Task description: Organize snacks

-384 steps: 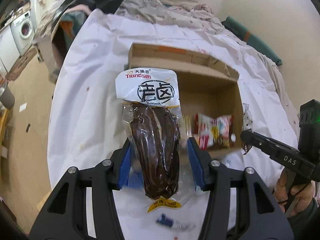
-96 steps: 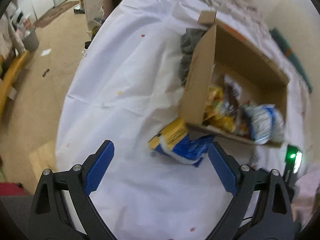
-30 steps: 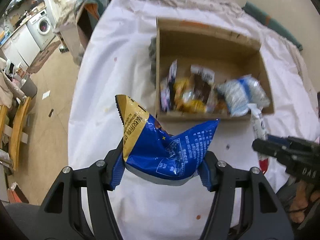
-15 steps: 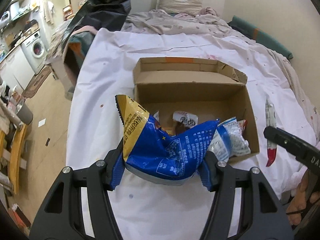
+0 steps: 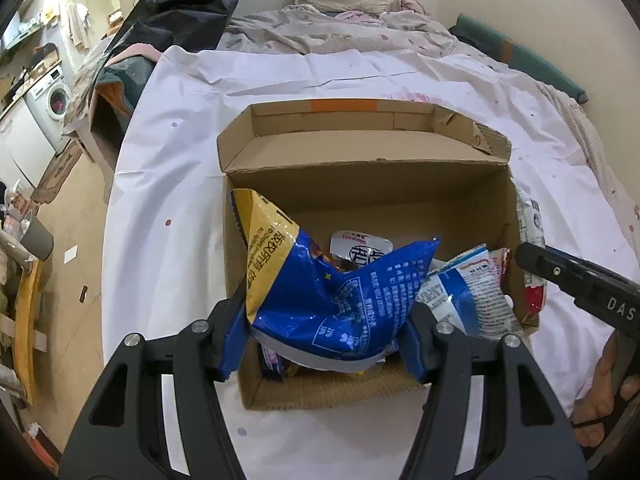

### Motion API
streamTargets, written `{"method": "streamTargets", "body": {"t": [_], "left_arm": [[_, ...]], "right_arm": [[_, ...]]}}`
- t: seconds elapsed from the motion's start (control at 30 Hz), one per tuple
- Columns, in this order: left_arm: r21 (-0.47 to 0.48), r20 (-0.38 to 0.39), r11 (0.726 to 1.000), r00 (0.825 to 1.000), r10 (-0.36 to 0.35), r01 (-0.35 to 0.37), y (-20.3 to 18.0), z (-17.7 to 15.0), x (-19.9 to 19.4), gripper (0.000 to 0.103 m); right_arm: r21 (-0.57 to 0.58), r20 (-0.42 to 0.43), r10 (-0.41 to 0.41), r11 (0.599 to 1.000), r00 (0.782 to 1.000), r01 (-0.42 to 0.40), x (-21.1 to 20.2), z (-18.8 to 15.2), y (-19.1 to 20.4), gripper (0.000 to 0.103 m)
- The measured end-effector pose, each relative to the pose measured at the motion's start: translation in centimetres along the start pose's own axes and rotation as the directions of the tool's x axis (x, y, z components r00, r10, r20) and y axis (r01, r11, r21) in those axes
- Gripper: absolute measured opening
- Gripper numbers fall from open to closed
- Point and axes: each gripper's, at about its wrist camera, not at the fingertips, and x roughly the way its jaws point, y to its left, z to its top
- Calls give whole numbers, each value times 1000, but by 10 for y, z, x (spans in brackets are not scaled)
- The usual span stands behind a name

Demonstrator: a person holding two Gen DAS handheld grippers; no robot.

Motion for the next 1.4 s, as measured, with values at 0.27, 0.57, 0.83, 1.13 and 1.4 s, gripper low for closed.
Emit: {"method": "streamTargets", "body": {"t": [0.27,0.57,0.83,1.13,1.4], "left_arm": [[41,16,999,1000,4,-5,-10,-8,14,67],[-47,16,998,999,-47,47,3,-4,15,91],[-30,70,999,997,-16,18,3,-4,-4,91],[-30,180,999,984,-12,18,14,-7,-57,91],[-27,222,1000,975,9,-3,24,-34,-96,92]], "right_arm": [[99,-47,47,994,998,-42,17,-1,-12,33],[176,-56,81,982,995,-70,23,-1,-19,67],[183,8,91,979,996,-91,6,3,-22,84],[118,89,92,988,992,-103,-29,-4,-7,92],[27,196,49,998,979,-55,-77,-25,13,103]]}}
